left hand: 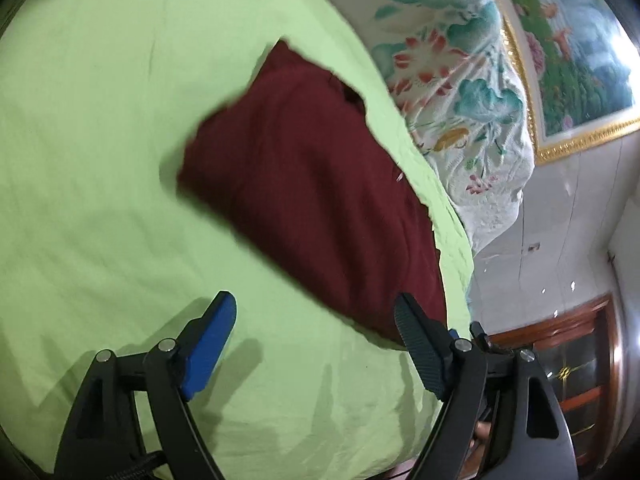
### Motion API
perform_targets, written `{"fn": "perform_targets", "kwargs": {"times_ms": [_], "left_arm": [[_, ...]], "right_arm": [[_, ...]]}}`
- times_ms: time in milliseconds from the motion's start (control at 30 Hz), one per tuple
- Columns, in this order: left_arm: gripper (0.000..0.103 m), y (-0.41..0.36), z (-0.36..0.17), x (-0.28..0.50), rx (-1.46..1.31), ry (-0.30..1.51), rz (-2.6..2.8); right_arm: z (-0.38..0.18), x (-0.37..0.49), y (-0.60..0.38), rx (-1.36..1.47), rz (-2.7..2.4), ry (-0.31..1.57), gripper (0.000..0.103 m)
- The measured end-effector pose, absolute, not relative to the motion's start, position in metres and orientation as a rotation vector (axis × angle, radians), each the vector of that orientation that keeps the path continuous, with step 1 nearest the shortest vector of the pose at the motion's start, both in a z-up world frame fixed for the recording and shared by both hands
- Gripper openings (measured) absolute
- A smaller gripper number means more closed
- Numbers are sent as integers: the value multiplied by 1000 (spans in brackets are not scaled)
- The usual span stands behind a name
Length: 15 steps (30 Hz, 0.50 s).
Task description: Fold large clothes
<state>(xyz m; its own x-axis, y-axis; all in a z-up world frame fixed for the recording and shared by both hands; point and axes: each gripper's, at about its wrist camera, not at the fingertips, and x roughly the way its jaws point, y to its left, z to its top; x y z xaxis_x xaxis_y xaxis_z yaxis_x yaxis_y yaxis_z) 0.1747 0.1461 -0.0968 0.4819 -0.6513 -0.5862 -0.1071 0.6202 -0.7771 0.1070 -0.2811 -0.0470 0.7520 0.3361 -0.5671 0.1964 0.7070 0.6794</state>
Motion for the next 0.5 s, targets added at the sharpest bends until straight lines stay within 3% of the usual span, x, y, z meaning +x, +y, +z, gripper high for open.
{"fn": "perform_targets", "kwargs": {"times_ms": [500], "left_arm": [[82, 138, -115, 227, -946, 919, -198]], "right_arm": [[-43, 112, -261, 773, 121, 761, 54]]}}
